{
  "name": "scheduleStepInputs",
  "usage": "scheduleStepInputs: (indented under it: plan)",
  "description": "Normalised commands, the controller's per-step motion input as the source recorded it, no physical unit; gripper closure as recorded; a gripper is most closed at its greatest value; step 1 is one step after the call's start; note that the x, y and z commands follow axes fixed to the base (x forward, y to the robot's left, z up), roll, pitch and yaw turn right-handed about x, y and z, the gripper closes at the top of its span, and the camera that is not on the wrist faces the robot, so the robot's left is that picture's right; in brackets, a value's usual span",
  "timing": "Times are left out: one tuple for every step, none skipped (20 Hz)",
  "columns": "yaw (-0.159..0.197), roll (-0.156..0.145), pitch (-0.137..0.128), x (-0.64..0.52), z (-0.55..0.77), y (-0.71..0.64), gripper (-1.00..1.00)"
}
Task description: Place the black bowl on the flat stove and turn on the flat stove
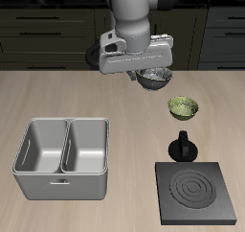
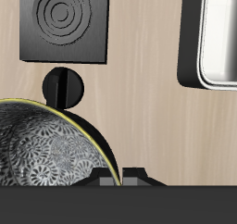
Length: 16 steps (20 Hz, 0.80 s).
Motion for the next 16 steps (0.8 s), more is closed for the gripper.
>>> scheduleStepInputs:
  plan:
    - [-0.019, 0.025, 0.018, 0.27, 0.03, 0.13, 1.0]
    - [0.034, 0.006, -0.031, 0.26, 0.05, 0.09, 1.0]
    - [-0.046, 0.012, 0.04, 0.2, -0.03, 0.0, 1.0]
    - [-0.014, 0.0, 0.024, 0.3, -0.03, 0.09, 1.0]
    - [0.057, 0.002, -0.002, 0.41, -0.04, 0.14, 1.0]
    - [-0.036, 0.003, 0.049, 0.21, -0.04, 0.04, 1.0]
    - [0.05, 0.017, -0.018, 0.32, 0.04, 0.21, 1.0]
    - [0.016, 0.001, -0.01, 0.36, 0.02, 0.18, 1.0]
    - [0.032, 0.075, 0.014, 0.69, 0.17, 0.53, 1.0]
    - [0.0, 0.0, 0.0, -0.04, 0.0, -0.08, 1.0]
    - [-0.011, 0.07, 0.032, 0.78, 0.19, 0.56, 1.0]
    - [0.031, 0.025, -0.02, 0.18, 0.07, 0.09, 1.0]
    - [0.003, 0.003, -0.012, 0.35, 0.12, 0.18, 1.0]
    - [0.028, 0.041, 0.002, 0.46, 0.16, 0.38, 1.0]
    - [0.048, 0.022, -0.034, 0.21, 0.12, 0.14, 1.0]
    - [-0.003, 0.039, 0.01, 0.47, 0.11, 0.32, 1.0]
